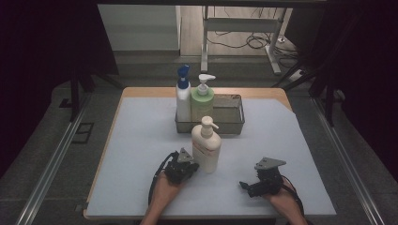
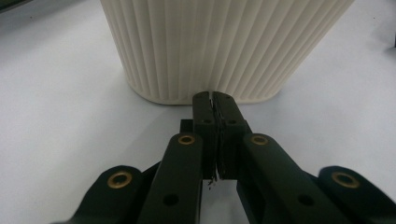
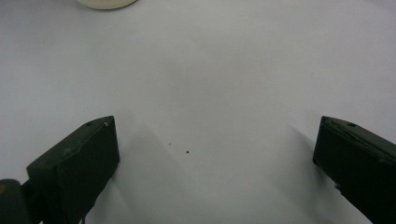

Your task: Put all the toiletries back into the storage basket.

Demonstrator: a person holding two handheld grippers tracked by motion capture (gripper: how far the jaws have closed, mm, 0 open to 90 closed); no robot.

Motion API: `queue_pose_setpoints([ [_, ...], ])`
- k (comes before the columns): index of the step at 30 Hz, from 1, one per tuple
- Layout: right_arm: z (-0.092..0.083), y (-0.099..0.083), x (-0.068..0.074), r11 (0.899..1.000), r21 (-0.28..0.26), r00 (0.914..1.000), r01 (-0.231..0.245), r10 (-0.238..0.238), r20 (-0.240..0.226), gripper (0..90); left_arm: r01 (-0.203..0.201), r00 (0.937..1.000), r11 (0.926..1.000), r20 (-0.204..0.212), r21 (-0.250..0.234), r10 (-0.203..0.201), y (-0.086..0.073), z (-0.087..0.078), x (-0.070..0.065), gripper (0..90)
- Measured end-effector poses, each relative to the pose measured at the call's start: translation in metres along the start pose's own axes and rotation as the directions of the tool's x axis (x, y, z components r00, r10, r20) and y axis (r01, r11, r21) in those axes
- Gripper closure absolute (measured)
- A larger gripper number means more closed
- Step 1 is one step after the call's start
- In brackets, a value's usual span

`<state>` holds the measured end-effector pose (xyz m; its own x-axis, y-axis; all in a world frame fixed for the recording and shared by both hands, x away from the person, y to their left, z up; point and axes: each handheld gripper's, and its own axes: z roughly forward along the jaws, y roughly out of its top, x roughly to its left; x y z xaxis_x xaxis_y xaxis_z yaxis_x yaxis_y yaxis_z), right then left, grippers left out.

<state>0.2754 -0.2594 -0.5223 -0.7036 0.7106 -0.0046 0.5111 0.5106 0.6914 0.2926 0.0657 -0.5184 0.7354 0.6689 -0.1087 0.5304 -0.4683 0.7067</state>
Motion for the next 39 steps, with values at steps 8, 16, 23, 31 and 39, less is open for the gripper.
queue_pose_setpoints([
  [8,0.000,0.000,0.000,1.000,-0.001,1.0000,-0.001,0.001,-0.001,0.0,-0.028,0.9996,0.9994,-0.001,0.022,0.028,-0.002,-0.005,-0.003,80.4],
  [16,0.000,0.000,0.000,1.000,-0.002,1.0000,0.000,0.000,-0.002,0.0,-0.024,0.9992,0.9995,-0.031,0.020,0.025,-0.009,-0.017,-0.001,65.3],
  [23,0.000,0.000,0.000,1.000,-0.002,1.0000,0.000,0.000,-0.001,0.0,-0.007,0.9974,1.0000,-0.072,-0.002,0.007,-0.014,-0.034,0.001,48.8],
  [31,0.000,0.000,0.000,1.000,0.001,1.0000,-0.003,0.003,-0.001,0.0,0.024,0.9905,0.9997,-0.135,-0.011,-0.025,-0.026,-0.052,0.003,25.6],
  [39,0.000,0.001,0.000,1.000,0.011,1.0000,-0.008,0.008,-0.006,0.0,0.061,0.9812,0.9981,-0.183,-0.010,-0.062,-0.046,-0.067,0.009,12.7],
])
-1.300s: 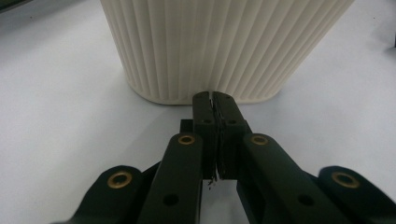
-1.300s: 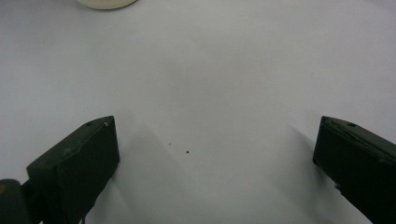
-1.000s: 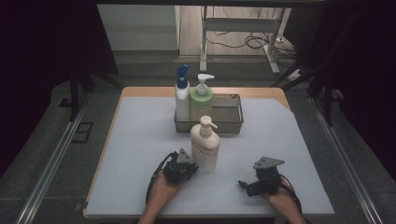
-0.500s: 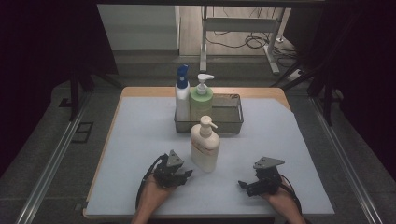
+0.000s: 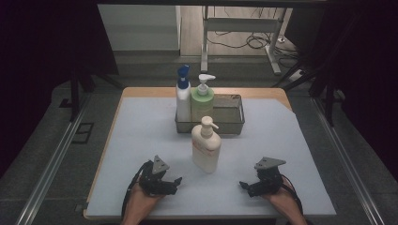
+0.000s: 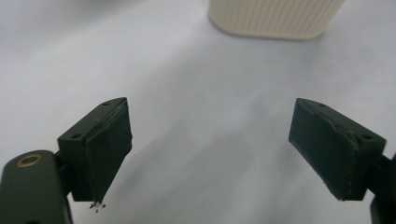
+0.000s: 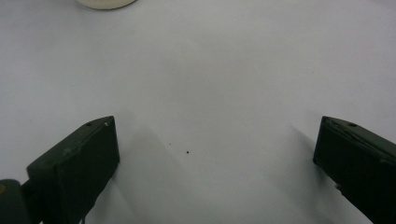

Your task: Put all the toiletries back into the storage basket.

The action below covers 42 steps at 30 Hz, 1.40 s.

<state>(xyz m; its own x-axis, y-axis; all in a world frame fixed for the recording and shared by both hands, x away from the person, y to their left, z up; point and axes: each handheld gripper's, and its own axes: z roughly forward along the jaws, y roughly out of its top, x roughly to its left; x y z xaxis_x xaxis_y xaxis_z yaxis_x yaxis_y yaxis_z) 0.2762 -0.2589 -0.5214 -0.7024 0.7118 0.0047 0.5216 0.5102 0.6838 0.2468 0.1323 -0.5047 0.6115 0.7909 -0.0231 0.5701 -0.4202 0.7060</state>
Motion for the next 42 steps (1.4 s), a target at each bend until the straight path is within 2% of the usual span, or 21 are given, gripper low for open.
queue_pose_setpoints([
  [2,0.000,0.001,0.000,1.000,0.003,1.0000,0.002,-0.002,0.003,0.1,0.013,0.9999,0.9999,-0.007,0.000,-0.013,-0.004,-0.002,0.002,11.7],
  [8,-0.003,0.002,0.001,1.000,0.005,0.9998,0.020,-0.020,0.005,0.7,0.006,0.9993,0.9998,-0.036,0.019,-0.006,-0.013,-0.005,0.005,10.7],
  [12,-0.007,0.005,0.003,1.000,-0.005,0.9996,0.029,-0.029,0.004,0.7,0.019,0.9992,0.9996,-0.036,0.020,-0.018,-0.017,-0.005,0.009,10.6],
  [17,-0.010,0.010,0.006,1.000,-0.018,0.9995,0.021,-0.021,-0.023,0.7,0.030,0.9991,0.9989,-0.030,0.035,-0.029,-0.022,-0.003,0.014,10.6],
  [20,-0.011,0.014,0.009,0.999,-0.025,0.9989,0.032,-0.033,-0.035,0.6,0.031,0.9992,0.9984,-0.026,0.048,-0.029,-0.025,-0.002,0.016,10.5],
  [23,-0.013,0.019,0.011,0.999,-0.027,0.9981,0.045,-0.046,-0.041,0.6,0.033,0.9992,0.9985,-0.025,0.044,-0.032,-0.025,-0.002,0.016,10.6],
  [34,-0.019,0.035,0.011,0.998,-0.062,0.9969,0.033,-0.037,-0.070,1.8,0.041,0.9989,0.9987,-0.025,0.031,-0.040,-0.027,-0.001,0.016,10.6],
  [42,-0.021,0.051,0.016,0.995,-0.087,0.9937,0.054,-0.062,-0.094,1.5,0.039,0.9989,0.9988,-0.027,0.028,-0.038,-0.027,-0.001,0.015,10.6],
])
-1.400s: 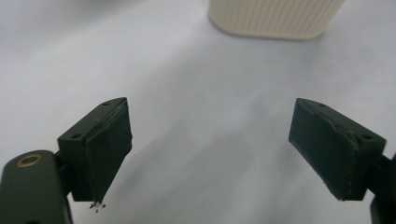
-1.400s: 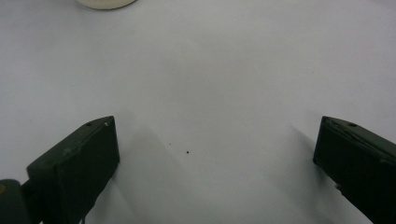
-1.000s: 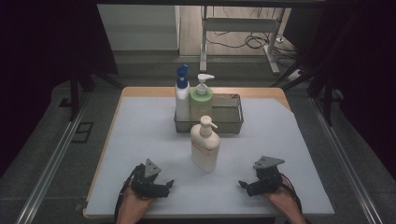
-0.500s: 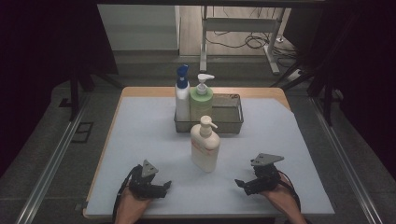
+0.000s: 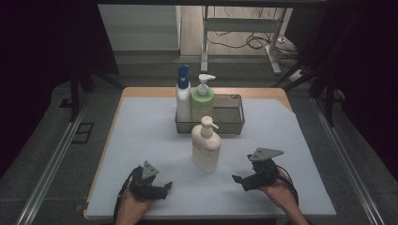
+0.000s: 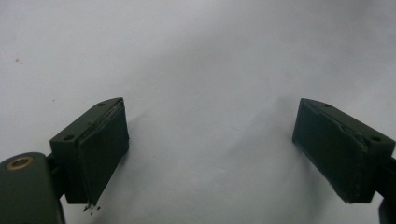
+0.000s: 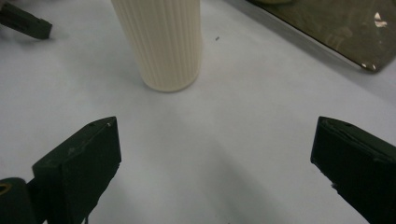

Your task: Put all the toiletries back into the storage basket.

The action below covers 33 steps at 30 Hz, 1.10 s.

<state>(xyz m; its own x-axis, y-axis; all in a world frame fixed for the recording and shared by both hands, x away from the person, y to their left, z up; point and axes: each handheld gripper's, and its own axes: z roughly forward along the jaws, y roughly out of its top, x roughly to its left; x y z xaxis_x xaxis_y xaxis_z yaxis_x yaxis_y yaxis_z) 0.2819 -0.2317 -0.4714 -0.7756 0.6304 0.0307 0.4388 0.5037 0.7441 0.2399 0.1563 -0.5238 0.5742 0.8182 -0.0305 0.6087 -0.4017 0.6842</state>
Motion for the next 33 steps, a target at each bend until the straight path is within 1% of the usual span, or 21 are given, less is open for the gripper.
queue_pose_setpoints([
  [6,0.001,0.012,0.003,1.000,-0.010,0.9999,0.015,-0.015,-0.004,1.5,0.003,1.0000,1.0000,-0.001,-0.003,-0.003,0.000,0.000,0.000,10.6],
  [11,0.003,0.022,0.007,1.000,-0.015,0.9997,0.012,-0.012,-0.019,1.9,0.003,1.0000,1.0000,-0.001,-0.003,-0.003,0.000,0.000,0.000,10.6],
  [20,0.011,0.038,0.013,0.999,-0.035,0.9996,-0.001,0.000,-0.027,3.4,-0.003,1.0000,1.0000,-0.001,-0.001,0.003,0.000,0.000,0.000,10.6],
  [28,0.016,0.055,0.020,0.999,-0.043,0.9995,0.021,-0.022,-0.022,7.5,-0.003,1.0000,1.0000,-0.002,0.000,0.003,0.000,0.000,0.000,10.6],
  [33,0.021,0.065,0.025,0.998,-0.045,0.9991,0.038,-0.039,-0.016,8.2,0.001,1.0000,1.0000,-0.001,-0.003,-0.001,0.000,0.000,0.000,10.6],
])
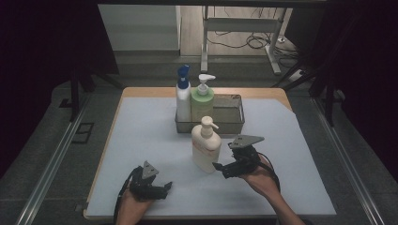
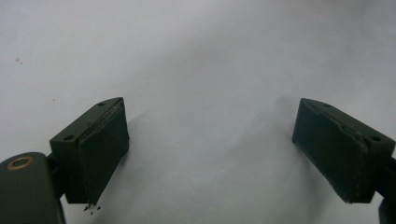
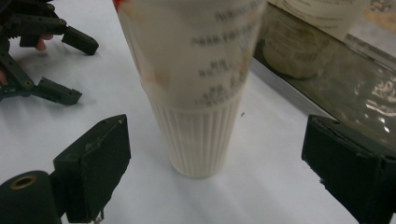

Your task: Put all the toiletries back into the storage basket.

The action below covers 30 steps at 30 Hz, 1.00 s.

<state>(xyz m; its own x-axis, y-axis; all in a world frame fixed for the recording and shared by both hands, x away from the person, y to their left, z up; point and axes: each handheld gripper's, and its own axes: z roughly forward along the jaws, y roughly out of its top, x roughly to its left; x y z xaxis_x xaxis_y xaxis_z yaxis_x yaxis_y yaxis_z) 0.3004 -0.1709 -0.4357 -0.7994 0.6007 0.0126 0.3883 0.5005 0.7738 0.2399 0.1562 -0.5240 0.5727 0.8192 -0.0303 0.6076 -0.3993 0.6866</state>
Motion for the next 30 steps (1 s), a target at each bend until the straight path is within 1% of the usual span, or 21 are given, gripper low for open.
queue_pose_setpoints([
  [3,0.004,0.006,0.002,1.000,-0.014,1.0000,0.000,0.000,-0.004,8.5,0.000,1.0000,1.0000,0.000,0.000,0.000,0.000,0.000,0.000,10.6],
  [6,0.008,0.011,0.004,1.000,-0.021,1.0000,0.004,-0.004,0.001,9.5,0.000,1.0000,1.0000,0.001,0.000,0.000,0.000,0.000,0.000,10.6],
  [11,0.014,0.019,0.008,1.000,-0.017,0.9997,0.022,-0.022,0.014,11.3,-0.001,1.0000,1.0000,0.001,0.002,0.001,0.000,0.000,0.000,10.6],
  [15,0.020,0.025,0.010,0.999,-0.038,0.9997,0.019,-0.018,0.016,12.3,0.000,1.0000,1.0000,0.000,0.000,0.000,0.000,0.000,0.000,10.6],
  [20,0.028,0.029,0.012,0.999,-0.036,0.9993,0.017,-0.015,0.035,14.2,0.000,1.0000,1.0000,0.000,0.000,0.000,0.000,0.000,0.000,10.6],
  [24,0.032,0.032,0.014,0.999,-0.037,0.9994,0.001,0.000,0.034,20.3,0.000,1.0000,1.0000,0.000,0.000,0.000,0.000,0.000,0.000,10.6],
  [27,0.033,0.034,0.016,0.999,-0.047,0.9995,-0.004,0.005,0.031,28.2,0.000,1.0000,1.0000,0.000,0.000,0.000,0.000,0.000,0.000,10.6],
  [28,0.033,0.035,0.016,0.998,-0.055,0.9994,-0.008,0.010,0.034,29.2,0.000,1.0000,1.0000,0.000,0.000,0.000,0.000,0.000,0.000,10.6],
  [30,0.033,0.036,0.016,0.998,-0.058,0.9985,-0.012,0.015,0.052,33.9,0.000,1.0000,1.0000,0.000,0.000,0.000,0.000,0.000,0.000,10.6],
])
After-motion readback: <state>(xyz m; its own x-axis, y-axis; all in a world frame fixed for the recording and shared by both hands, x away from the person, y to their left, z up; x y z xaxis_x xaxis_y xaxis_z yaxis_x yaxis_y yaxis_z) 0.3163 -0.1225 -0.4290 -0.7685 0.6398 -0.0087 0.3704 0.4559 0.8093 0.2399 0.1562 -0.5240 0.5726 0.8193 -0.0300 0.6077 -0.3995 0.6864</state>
